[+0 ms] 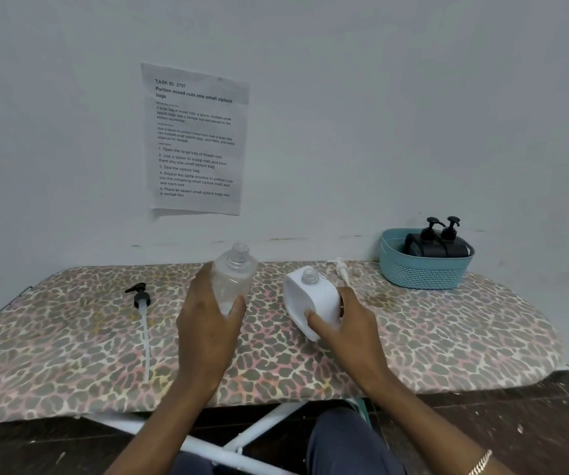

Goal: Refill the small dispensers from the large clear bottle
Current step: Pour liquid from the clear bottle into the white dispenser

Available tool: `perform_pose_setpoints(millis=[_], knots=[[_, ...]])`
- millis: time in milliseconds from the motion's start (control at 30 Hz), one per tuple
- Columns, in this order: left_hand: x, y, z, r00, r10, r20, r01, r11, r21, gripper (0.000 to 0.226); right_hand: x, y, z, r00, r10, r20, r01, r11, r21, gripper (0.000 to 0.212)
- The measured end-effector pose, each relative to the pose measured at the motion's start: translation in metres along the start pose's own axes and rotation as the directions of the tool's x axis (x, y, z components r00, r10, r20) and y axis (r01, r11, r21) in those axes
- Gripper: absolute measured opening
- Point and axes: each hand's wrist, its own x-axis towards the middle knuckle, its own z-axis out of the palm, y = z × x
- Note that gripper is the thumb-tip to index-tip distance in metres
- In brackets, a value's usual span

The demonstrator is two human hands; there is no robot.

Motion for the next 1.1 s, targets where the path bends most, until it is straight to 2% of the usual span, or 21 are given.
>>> perform_pose_setpoints(millis=[167,433,700,867,1100], knots=[[-0.007,0.002,-0.005,0.995,0.083,0.051,-0.088,0.992,0.094,0.071,-0.019,0.007,0.006,1.0,-0.006,-0.021,0.007,1.0,0.021,0.045],[-0.023,0.0,-0.02,0.986,0.13,0.102,-0.147,0.973,0.177,0.073,-0.03,0.0,0.015,0.998,-0.065,0.0,0.065,0.998,-0.007,0.041],[-0.029,0.007,-0.017,0.959,0.219,0.182,-0.271,0.896,0.351,0.082,-0.038,-0.001,0.017,0.993,-0.112,0.024,0.112,0.993,-0.025,0.048],[-0.027,0.008,-0.015,0.948,0.272,0.166,-0.318,0.842,0.435,0.086,-0.039,0.001,0.017,0.992,-0.119,0.036,0.12,0.992,-0.023,0.049],[-0.025,0.006,-0.012,0.946,0.275,0.171,-0.324,0.811,0.487,0.088,-0.04,0.0,0.017,0.992,-0.114,0.052,0.116,0.993,-0.024,0.054]])
